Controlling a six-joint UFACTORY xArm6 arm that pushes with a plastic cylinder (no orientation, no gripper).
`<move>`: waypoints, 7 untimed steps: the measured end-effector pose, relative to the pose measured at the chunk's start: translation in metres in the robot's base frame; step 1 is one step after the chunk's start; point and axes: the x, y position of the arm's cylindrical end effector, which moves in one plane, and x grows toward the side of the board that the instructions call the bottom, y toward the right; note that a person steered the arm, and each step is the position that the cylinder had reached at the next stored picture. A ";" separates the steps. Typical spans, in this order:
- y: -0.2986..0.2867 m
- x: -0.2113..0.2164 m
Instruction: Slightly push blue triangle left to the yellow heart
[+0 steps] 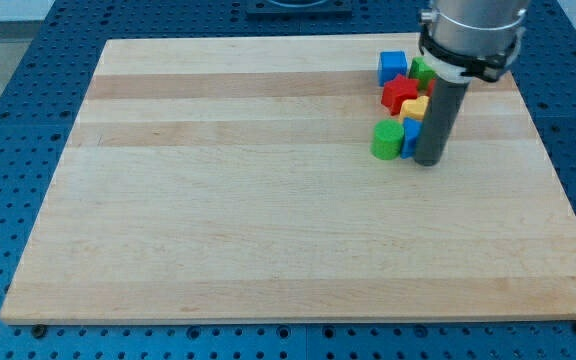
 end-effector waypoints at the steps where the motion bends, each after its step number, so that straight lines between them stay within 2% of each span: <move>1: -0.017 -0.008; 3: -0.055 -0.014; 4: -0.021 0.012; 5: 0.086 0.048; 6: 0.130 0.044; 7: 0.104 -0.012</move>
